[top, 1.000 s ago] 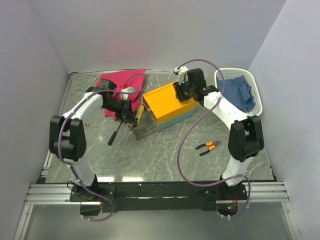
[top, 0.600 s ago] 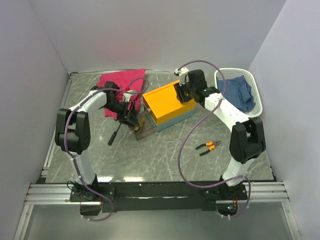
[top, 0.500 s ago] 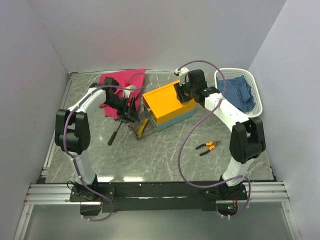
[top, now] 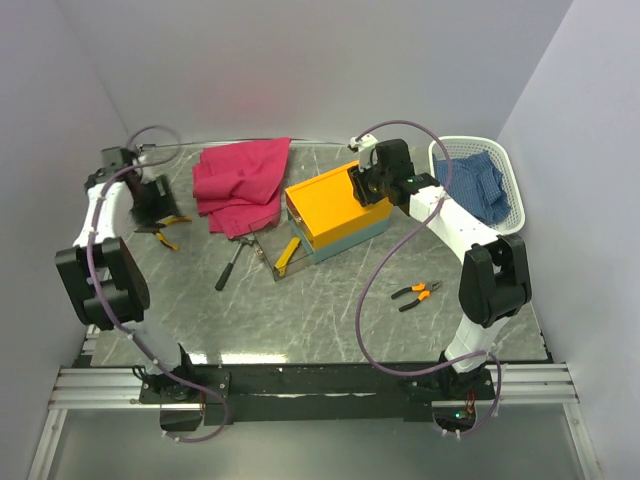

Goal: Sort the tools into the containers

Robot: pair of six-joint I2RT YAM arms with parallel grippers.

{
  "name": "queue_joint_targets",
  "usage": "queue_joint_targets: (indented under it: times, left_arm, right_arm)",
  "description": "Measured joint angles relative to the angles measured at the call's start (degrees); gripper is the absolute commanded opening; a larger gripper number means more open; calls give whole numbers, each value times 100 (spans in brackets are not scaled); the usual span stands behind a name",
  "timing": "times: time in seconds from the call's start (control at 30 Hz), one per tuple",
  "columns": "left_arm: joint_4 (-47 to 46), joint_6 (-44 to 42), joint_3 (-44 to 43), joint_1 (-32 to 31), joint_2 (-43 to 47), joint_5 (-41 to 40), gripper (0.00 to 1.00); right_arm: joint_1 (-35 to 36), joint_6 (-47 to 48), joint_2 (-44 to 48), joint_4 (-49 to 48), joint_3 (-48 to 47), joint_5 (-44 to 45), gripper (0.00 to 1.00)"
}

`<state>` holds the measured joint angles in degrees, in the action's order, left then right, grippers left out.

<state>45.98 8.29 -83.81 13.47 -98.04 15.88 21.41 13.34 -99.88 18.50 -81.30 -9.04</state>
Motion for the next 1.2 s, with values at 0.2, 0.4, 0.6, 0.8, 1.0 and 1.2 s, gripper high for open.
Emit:
queue_joint_targets:
  times: [0.2, 0.4, 0.6, 0.8, 1.0, 1.2]
  left_arm:
    - [-9, 328, 122, 531, -577, -1268, 69]
    - [-68, 374, -33, 433, -1145, -1799, 67]
    - [-79, 404, -560, 531, -1880, -2181, 56]
    - [-133, 313, -914, 570, -2310, -2214, 42]
    - [-197, 219, -739, 568, -2299, -1921, 7]
    - [-326, 120, -348, 568, -2009, -1631, 1]
  right_arm:
    - [0, -7, -2, 0, -2, -9, 47]
    - [0, -20, -2, 2, -2, -11, 47]
    - [0, -15, -2, 0, 0, -4, 47]
    - [0, 4, -2, -2, 2, -2, 47]
    - [0, 4, -2, -7, 7, -4, 47]
    - [0, 2, -2, -7, 7, -4, 47]
